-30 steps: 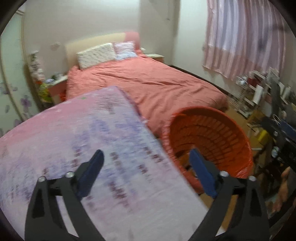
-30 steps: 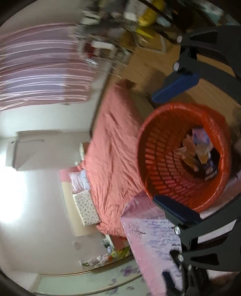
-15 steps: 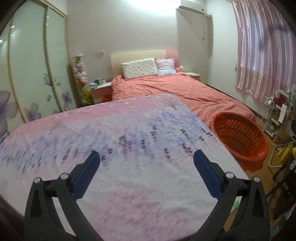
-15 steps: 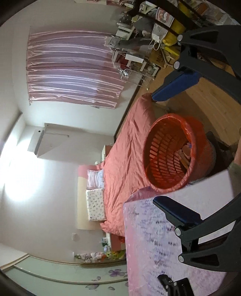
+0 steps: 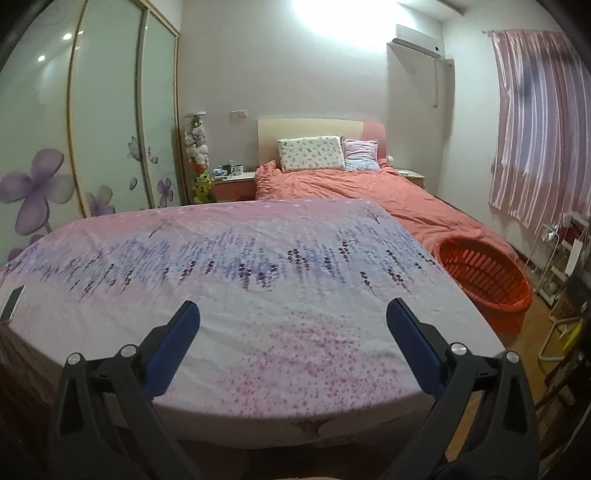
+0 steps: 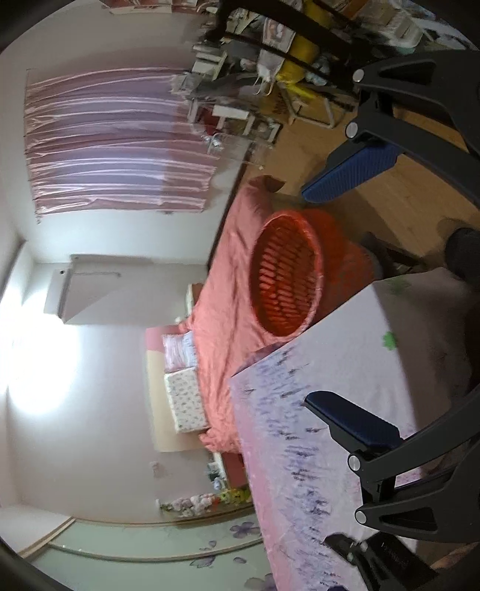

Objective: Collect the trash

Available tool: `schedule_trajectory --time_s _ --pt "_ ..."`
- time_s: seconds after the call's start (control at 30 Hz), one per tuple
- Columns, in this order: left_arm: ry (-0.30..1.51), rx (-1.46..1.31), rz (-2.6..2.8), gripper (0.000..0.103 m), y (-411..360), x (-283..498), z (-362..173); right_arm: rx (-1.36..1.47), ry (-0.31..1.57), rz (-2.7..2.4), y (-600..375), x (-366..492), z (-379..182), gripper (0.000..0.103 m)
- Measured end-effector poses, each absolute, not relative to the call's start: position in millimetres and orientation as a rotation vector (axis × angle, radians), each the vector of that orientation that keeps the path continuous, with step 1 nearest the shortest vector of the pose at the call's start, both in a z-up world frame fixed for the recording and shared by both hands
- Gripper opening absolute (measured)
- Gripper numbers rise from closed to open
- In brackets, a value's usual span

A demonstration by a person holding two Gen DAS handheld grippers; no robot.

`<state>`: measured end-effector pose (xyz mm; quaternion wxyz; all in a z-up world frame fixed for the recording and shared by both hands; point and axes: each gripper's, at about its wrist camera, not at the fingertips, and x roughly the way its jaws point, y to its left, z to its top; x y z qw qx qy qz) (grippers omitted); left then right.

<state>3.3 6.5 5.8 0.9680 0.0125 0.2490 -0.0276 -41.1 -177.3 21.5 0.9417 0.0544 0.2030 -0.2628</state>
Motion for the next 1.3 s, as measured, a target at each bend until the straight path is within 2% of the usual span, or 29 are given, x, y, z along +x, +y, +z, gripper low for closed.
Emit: schedule_trajectory --time_s 0.27,1.3 --pt "0.453 0.029 -0.011 0.099 11.9 -14.5 14.7 0.093 0.502 -0.588 -168.5 -44.8 12.8 0.101" --pt "0.489 0.023 -0.03 0.099 1.9 -11.3 16.5 0.061 0.485 -0.623 -160.3 -51.1 9.1 0.101"
